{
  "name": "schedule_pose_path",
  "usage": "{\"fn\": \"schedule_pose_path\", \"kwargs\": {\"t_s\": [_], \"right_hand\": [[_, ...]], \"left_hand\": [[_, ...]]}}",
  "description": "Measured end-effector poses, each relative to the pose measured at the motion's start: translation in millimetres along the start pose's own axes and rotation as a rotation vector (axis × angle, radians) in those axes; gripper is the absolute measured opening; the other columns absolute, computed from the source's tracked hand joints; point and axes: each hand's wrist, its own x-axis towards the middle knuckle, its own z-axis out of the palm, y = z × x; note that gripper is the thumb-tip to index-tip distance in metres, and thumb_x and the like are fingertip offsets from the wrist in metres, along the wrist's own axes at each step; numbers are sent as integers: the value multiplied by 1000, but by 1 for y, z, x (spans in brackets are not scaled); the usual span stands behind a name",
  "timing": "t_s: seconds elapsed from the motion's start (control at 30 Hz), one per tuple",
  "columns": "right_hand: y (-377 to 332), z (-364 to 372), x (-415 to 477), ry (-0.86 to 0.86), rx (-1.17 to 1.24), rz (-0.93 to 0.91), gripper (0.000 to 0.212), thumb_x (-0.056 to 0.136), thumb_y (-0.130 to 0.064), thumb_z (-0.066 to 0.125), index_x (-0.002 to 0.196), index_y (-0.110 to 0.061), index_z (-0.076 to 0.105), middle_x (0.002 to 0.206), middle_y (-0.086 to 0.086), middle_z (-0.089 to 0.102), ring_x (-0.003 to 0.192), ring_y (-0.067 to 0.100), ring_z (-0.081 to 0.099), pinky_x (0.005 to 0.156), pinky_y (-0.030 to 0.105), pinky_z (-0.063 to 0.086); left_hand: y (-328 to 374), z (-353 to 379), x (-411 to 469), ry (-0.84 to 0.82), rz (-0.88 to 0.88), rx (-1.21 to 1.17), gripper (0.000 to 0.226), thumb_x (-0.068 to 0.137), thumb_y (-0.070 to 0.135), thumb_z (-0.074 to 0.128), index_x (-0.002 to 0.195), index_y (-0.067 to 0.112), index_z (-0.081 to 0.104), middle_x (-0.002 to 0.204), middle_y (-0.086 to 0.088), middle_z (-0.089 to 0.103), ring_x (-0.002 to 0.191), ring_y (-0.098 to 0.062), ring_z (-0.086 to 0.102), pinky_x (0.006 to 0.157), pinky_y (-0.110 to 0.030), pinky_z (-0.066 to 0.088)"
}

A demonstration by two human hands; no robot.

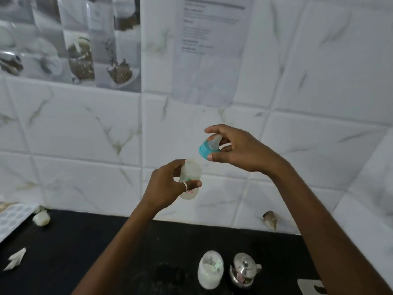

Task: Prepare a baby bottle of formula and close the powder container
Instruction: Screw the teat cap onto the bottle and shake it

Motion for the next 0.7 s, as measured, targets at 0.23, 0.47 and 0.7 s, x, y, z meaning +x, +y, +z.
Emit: {"fn": "schedule_pose_path", "kwargs": {"t_s": [0.23,0.47,0.7], "right_hand": [[-35,-38,18,-159,-33,-83,56,86,-13,80,134,-29,56,124,-13,65,114,8,64,97,37,58],[-45,-39,30,-245,-29,-109,51,86,1,75,131,-19,61,126,-6,65,121,13,60,96,42,58],[-49,-35,36,-281,-54,-115,44,86,-1,76,124,-20,65,123,-9,68,116,13,62,95,43,58]], "left_hand": [[42,-14,19,-17,59,50,70,76,45,86,138,23,62,129,4,71,103,-8,65,75,-8,43],[59,-27,24,-4,82,67,69,74,50,86,133,23,65,123,4,74,99,-10,67,73,-11,46],[59,-33,24,-7,62,89,69,74,50,85,133,21,65,128,1,73,98,-10,65,69,-11,44]]}}
